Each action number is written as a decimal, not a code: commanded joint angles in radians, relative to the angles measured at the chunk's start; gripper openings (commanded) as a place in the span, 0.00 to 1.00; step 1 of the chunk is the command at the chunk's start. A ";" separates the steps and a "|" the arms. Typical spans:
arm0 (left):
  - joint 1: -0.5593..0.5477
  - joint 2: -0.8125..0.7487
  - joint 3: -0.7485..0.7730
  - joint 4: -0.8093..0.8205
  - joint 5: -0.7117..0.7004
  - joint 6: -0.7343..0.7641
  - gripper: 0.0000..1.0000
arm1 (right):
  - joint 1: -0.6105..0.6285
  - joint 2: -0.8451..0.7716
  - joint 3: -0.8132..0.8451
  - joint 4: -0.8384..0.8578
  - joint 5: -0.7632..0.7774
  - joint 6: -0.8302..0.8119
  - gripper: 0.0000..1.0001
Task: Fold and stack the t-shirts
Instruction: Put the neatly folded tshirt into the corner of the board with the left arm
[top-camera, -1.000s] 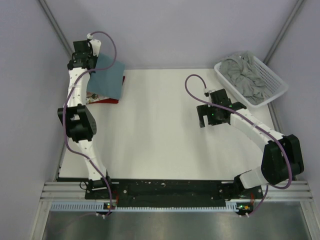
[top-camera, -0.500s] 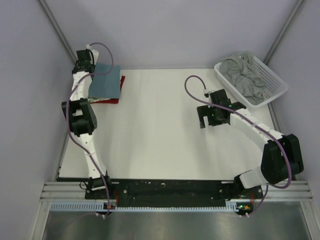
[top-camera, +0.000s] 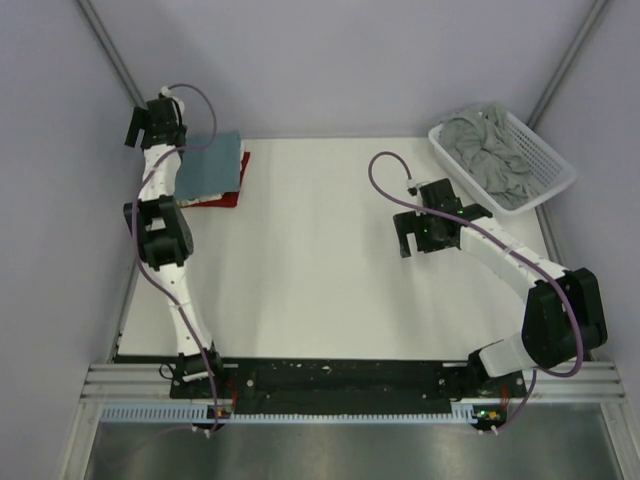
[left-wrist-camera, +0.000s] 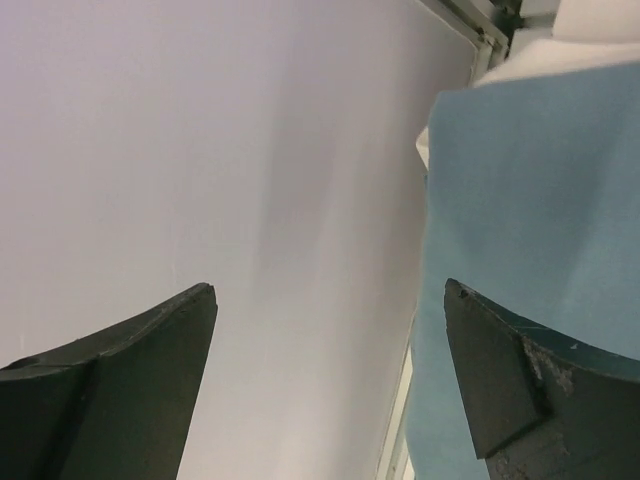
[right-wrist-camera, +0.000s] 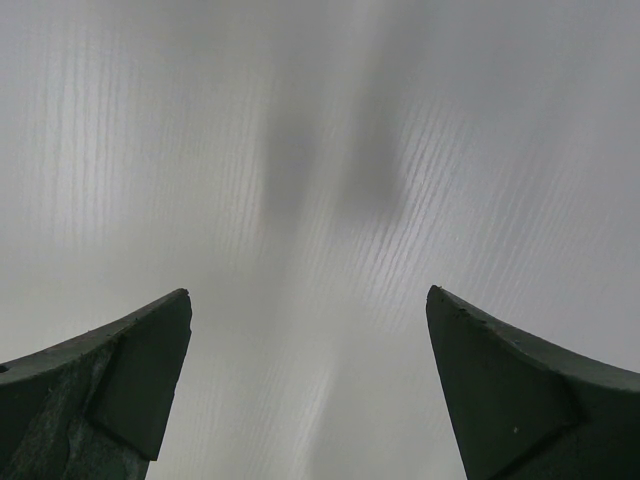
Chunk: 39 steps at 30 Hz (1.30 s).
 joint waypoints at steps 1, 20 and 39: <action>-0.016 -0.177 -0.112 0.052 0.059 -0.038 0.99 | -0.009 -0.013 0.041 0.001 -0.011 -0.003 0.99; -0.356 -0.632 -0.747 -0.164 0.510 -0.107 0.55 | -0.014 -0.117 -0.092 0.120 0.078 0.016 0.99; -0.383 -1.194 -1.836 0.792 0.646 -0.346 0.94 | -0.254 -0.596 -0.811 1.079 0.177 -0.010 0.99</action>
